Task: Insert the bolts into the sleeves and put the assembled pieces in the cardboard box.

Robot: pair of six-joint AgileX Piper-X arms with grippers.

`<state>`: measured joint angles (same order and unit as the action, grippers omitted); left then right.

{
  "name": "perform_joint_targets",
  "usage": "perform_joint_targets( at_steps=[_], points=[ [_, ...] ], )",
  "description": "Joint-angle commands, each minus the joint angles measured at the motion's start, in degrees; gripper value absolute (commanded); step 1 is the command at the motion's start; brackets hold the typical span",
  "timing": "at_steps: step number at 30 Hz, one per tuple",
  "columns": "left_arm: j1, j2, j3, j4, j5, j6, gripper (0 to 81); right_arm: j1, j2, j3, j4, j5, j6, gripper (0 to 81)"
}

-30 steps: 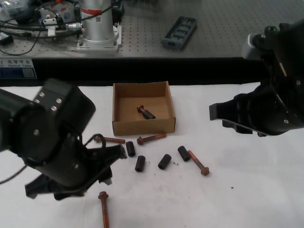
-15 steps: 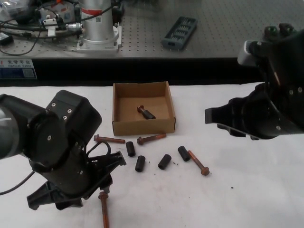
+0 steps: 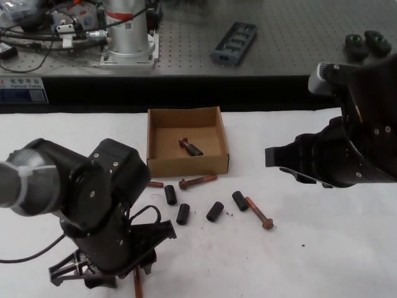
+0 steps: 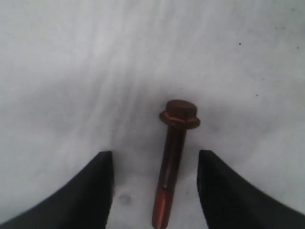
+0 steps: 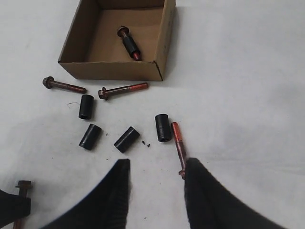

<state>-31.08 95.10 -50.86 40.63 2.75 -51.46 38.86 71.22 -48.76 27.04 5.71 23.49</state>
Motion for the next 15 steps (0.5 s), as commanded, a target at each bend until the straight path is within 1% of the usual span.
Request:
perform_joint_targets(
  at_steps=[1,5,9,15],
  points=[
    [-0.26,1.00,-1.97,0.06,-0.70,2.69,35.4,-0.42,0.14,-0.18,-0.89,-0.32,-0.15,28.6],
    [-0.26,2.51,-4.02,0.06,-0.70,6.51,35.1,-0.42,0.14,-0.18,-0.89,-0.32,-0.15,28.6],
    [-0.26,4.54,-5.62,0.89,-0.70,8.16,35.1,-0.41,0.14,-0.18,-1.55,-0.32,-0.15,28.6],
    [-0.35,6.25,-6.53,6.51,-0.88,11.62,35.1,-0.41,0.14,-0.18,-1.67,-0.32,-0.15,28.6]
  ],
)
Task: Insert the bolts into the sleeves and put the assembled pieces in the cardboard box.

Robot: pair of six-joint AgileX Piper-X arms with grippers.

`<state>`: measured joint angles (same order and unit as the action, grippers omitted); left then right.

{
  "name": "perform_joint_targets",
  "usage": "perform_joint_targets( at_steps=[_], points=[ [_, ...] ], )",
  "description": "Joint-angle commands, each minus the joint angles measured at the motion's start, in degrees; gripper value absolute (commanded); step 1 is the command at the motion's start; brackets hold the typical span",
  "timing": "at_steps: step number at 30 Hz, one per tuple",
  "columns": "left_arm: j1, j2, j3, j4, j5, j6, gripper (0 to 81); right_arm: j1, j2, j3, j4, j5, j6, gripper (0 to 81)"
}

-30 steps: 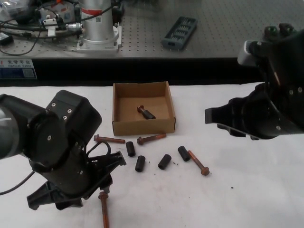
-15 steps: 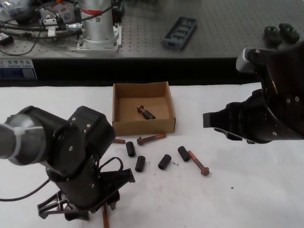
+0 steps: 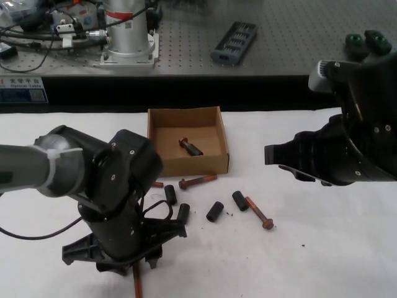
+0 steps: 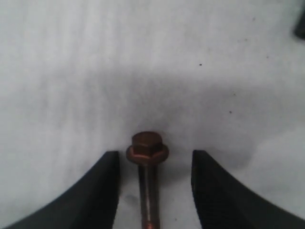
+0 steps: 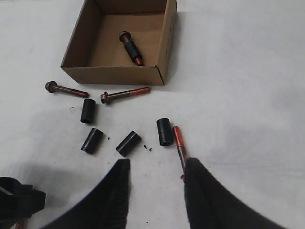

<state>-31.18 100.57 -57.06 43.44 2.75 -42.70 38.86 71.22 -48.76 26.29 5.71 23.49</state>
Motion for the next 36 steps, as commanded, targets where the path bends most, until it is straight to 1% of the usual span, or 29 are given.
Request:
perform_joint_targets(
  at_steps=[1,10,14,17,21,28,33,36],
  points=[
    [-0.25,0.78,-0.33,4.22,-1.14,2.85,35.1,-0.41,0.14,-0.18,-0.92,-0.32,-0.15,28.6],
    [-0.25,0.78,-0.33,5.14,-1.28,2.85,35.1,-0.41,0.14,-0.18,-0.92,-0.32,-0.15,28.6],
    [-0.25,0.78,-0.33,5.14,-2.38,2.85,35.0,-0.41,0.14,-0.18,-0.92,-0.32,-0.15,28.6],
    [-0.25,0.78,-0.33,5.14,-2.75,2.85,33.4,-0.41,0.14,-0.18,-0.92,-0.32,-0.15,28.6],
    [-0.25,1.76,-0.33,5.14,-2.16,3.73,24.5,-0.41,0.14,-0.18,-0.92,-0.32,-0.15,28.6],
    [-0.25,3.06,-0.33,5.93,-1.04,5.03,1.0,-0.41,0.14,-0.18,-0.92,-0.32,-0.15,28.6],
    [-0.13,2.05,-0.33,3.24,0.20,5.38,0.6,-0.41,0.27,-0.18,-0.90,-1.39,-1.85,28.1],
    [0.20,-1.28,-0.33,-1.30,-1.14,5.38,0.6,-0.41,1.83,-0.18,0.12,-5.33,-2.78,23.0]
  ],
)
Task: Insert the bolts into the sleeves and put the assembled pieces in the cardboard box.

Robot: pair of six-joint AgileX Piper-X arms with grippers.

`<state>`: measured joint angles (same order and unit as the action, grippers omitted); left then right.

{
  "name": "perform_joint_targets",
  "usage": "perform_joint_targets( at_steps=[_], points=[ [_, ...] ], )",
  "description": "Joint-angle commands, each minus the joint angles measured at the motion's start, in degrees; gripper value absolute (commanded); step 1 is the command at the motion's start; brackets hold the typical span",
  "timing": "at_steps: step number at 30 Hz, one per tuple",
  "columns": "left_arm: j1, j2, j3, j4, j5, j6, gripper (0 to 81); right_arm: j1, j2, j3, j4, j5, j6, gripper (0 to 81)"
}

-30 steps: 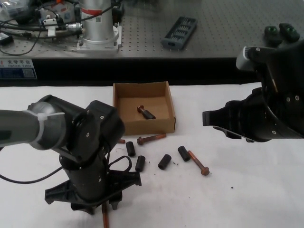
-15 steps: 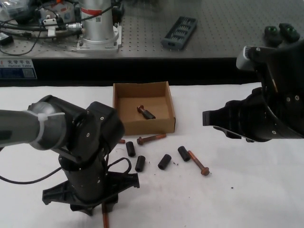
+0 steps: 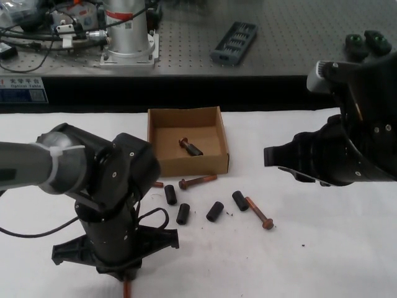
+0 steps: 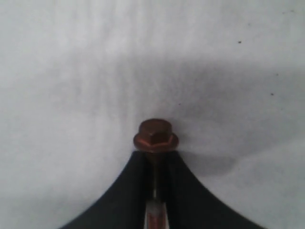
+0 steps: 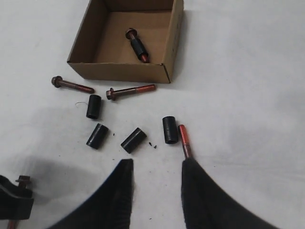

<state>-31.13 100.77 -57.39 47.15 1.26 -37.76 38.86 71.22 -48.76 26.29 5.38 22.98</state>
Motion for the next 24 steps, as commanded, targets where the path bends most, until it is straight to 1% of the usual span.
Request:
perform_joint_targets(
  at_steps=[1,4,7,9,12,13,16,19,24],
  points=[
    [0.50,-2.63,0.00,-6.70,0.30,0.45,0.6,-0.41,2.87,-0.18,0.48,-6.50,-2.27,21.8],
    [2.95,-7.48,0.00,-12.27,0.33,1.23,0.6,-0.41,6.38,-0.18,0.55,-9.12,-2.27,21.6],
    [6.82,-13.34,0.00,-14.59,0.59,6.97,0.6,-0.30,10.01,-1.81,0.37,-12.15,-2.27,21.6],
    [10.29,-17.46,0.00,-14.51,0.79,11.63,0.6,-0.30,12.43,-3.72,0.54,-12.80,-2.17,21.6],
    [15.87,-22.67,0.16,-15.02,3.29,13.33,0.6,-0.30,17.16,-8.11,2.71,-12.61,-1.37,22.9],
    [17.86,-24.28,0.16,-15.79,4.90,13.34,0.6,-0.30,18.83,-9.98,3.86,-12.44,0.44,25.2],
    [22.72,-28.03,0.16,-17.74,8.95,13.34,0.6,-0.30,24.30,-15.37,6.70,-12.45,5.31,35.8],
    [25.81,-31.62,0.16,-17.47,10.12,14.54,0.6,0.13,29.65,-20.98,9.18,-12.45,9.53,36.7],
    [29.17,-36.53,0.16,-20.73,11.55,15.06,0.6,0.74,37.77,-28.76,14.59,-12.34,18.90,36.7]
  ],
)
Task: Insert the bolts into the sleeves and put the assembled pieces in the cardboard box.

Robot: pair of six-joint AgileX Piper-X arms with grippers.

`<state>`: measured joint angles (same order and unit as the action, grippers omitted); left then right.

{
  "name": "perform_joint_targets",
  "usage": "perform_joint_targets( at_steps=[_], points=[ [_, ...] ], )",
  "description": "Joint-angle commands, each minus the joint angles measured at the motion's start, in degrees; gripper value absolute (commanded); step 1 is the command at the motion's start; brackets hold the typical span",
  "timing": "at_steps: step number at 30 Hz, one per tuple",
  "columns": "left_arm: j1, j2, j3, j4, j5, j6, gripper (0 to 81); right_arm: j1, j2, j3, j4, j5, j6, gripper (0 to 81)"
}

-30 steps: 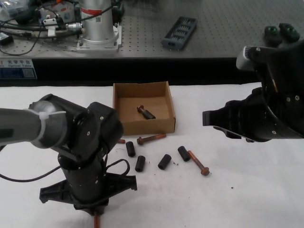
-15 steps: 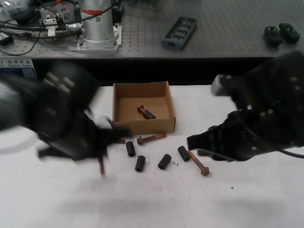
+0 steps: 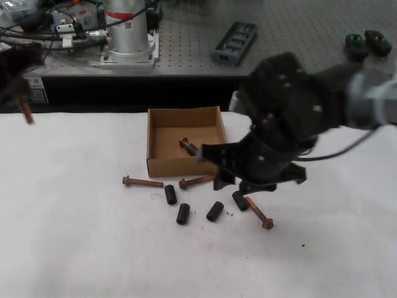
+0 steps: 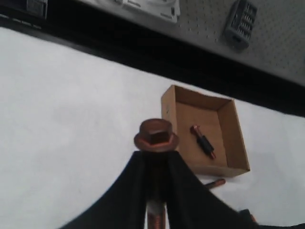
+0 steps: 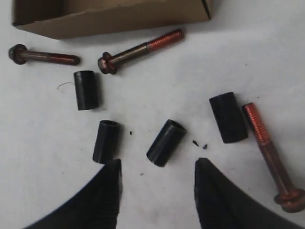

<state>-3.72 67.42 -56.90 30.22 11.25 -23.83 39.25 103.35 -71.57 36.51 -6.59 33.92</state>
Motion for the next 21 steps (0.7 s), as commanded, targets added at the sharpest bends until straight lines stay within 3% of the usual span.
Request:
perform_joint_targets(
  at_steps=[1,8,14,21],
  points=[
    [2.31,-4.17,-0.33,-5.38,1.94,1.12,0.6,0.29,6.73,-6.87,4.43,-0.37,10.72,36.7],
    [3.83,-8.62,-0.33,-13.30,1.76,1.96,0.6,0.29,13.08,-12.12,7.10,-0.37,24.45,36.5],
    [3.80,-8.78,-0.01,-13.94,1.39,1.95,0.6,0.29,14.83,-12.20,11.00,0.47,25.41,36.5],
    [3.80,-10.64,4.53,-16.02,1.39,1.20,0.6,1.05,15.31,-12.20,11.59,0.82,25.39,30.6]
  ],
)
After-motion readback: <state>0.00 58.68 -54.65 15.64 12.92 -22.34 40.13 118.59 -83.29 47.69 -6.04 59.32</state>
